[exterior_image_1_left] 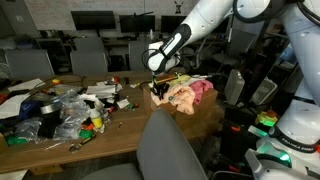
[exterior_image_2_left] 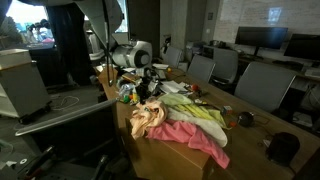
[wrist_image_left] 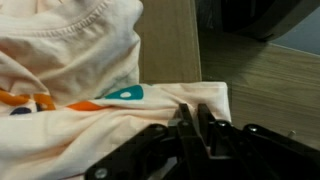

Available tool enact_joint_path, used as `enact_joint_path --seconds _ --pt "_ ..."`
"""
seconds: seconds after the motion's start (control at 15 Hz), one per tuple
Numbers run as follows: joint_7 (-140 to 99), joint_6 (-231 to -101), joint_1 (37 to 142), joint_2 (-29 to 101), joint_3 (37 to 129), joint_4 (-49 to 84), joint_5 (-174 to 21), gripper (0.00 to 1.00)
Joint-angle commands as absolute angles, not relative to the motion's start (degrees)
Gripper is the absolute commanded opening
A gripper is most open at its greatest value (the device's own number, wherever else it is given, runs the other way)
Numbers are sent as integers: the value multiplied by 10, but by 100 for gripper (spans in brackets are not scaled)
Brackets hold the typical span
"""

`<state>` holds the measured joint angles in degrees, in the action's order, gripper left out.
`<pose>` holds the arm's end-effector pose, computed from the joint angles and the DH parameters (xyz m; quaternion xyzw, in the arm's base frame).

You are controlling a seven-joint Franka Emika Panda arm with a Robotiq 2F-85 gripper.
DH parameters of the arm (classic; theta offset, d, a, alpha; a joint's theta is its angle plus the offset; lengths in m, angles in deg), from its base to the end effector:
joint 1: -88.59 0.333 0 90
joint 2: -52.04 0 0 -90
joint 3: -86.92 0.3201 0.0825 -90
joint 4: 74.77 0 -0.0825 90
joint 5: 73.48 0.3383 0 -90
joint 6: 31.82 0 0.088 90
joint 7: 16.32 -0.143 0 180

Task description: Remove all the clothes from the top of the box and hang them on the chair

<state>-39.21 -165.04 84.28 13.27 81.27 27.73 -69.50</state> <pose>0.6002 -0.0994 0.1663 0.9521 -0.2982 -0.0667 0.0155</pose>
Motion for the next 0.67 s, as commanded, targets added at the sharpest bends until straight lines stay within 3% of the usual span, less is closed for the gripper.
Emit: enact_joint_path --seconds 0.0,0.6 --pt "-391 -1646 853 170 808 301 -680 0" --pt "-400 -1637 879 331 805 383 -701 1"
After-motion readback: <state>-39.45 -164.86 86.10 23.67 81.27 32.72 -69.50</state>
